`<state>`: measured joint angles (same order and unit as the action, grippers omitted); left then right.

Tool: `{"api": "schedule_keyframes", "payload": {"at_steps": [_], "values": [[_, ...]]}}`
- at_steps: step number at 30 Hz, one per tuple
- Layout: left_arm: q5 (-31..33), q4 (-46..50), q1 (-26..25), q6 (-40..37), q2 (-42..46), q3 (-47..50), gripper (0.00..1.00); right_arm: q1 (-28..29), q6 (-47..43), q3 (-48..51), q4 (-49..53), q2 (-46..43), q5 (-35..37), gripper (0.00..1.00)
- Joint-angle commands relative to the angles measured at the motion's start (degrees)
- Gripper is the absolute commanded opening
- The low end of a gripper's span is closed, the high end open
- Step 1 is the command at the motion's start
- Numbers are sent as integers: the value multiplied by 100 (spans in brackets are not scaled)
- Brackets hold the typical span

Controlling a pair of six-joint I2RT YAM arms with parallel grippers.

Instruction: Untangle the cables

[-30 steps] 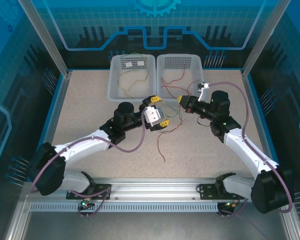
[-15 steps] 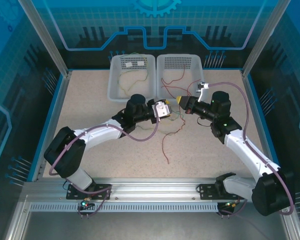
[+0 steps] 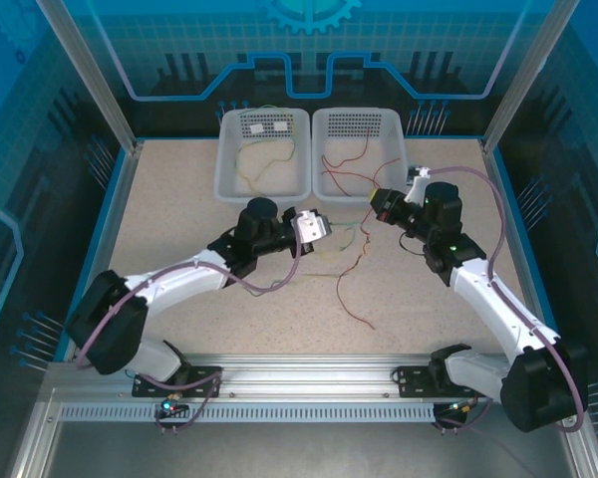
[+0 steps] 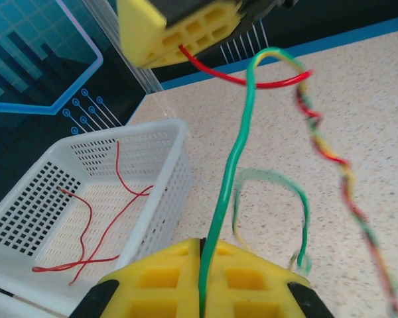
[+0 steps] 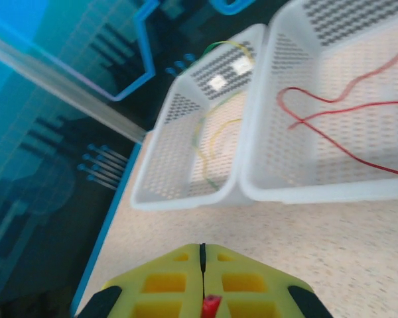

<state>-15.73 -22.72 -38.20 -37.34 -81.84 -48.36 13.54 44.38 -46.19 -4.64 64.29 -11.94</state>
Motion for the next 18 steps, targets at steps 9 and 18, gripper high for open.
{"api": "schedule_keyframes", "payload": {"at_steps": [9,18], "values": [[386,107,-125,653,1727,1196,0,-777,256,208,573,-319,1129,0],[753,-247,468,1082,2464,1831,0,-1449,271,379,1165,-901,1594,0]]}}
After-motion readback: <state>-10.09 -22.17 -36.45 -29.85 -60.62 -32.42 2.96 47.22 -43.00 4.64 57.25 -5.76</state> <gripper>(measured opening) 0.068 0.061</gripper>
